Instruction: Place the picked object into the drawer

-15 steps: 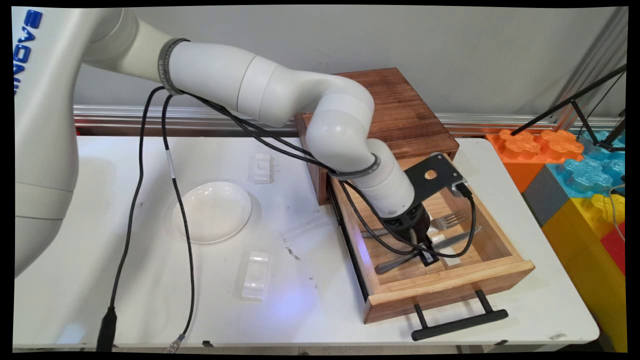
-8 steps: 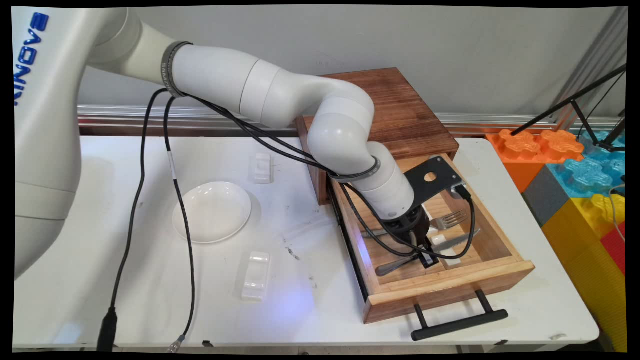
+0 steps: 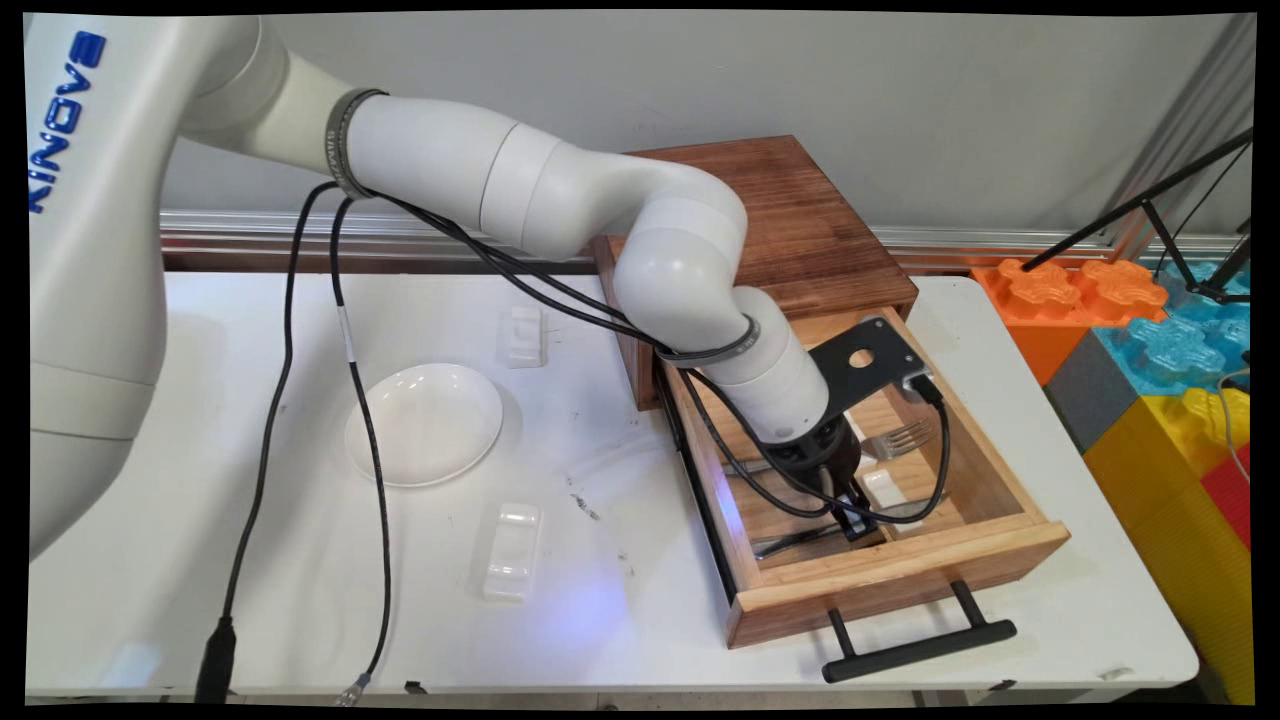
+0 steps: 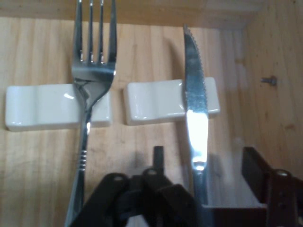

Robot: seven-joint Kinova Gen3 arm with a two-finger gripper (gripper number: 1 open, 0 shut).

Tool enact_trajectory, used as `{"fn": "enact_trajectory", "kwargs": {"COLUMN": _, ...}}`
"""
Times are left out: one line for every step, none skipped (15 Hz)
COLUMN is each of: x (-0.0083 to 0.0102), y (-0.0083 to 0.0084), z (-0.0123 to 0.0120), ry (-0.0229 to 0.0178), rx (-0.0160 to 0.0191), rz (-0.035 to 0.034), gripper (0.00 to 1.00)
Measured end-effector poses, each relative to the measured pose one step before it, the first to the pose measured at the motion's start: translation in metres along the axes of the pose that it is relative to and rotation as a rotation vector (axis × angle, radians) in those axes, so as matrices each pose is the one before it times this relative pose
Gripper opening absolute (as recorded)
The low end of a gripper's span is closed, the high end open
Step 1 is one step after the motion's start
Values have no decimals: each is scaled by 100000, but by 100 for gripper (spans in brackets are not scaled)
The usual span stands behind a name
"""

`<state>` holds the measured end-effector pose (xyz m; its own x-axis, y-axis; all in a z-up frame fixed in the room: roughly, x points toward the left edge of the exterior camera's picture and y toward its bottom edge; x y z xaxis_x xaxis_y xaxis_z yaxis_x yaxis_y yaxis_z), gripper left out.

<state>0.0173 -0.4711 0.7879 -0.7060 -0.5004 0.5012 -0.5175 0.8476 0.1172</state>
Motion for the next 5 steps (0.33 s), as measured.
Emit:
{"fn": "enact_trajectory", "kwargs": {"x": -38, "y": -48, "z": -32, "ry": -85, "rx": 51, "rz": 140, "gripper": 100}}
{"fn": "enact_trajectory", "kwargs": {"x": -12, "y": -36, "z": -38, "ry": -8, "rx": 60, "rz": 139, "gripper": 100}}
{"fn": "enact_trajectory", "kwargs": {"x": -13, "y": -95, "z": -83, "ry": -1, "rx": 148, "rz": 174, "gripper": 100}}
{"fn": "enact_trajectory", "kwargs": {"x": -33, "y": -107, "z": -113, "ry": 4, "rx": 224, "rz": 88, "gripper": 100}}
{"fn": "enact_trajectory", "kwargs": {"x": 31, "y": -53, "z": -99, "ry": 95, "rx": 111, "rz": 144, "gripper": 100}}
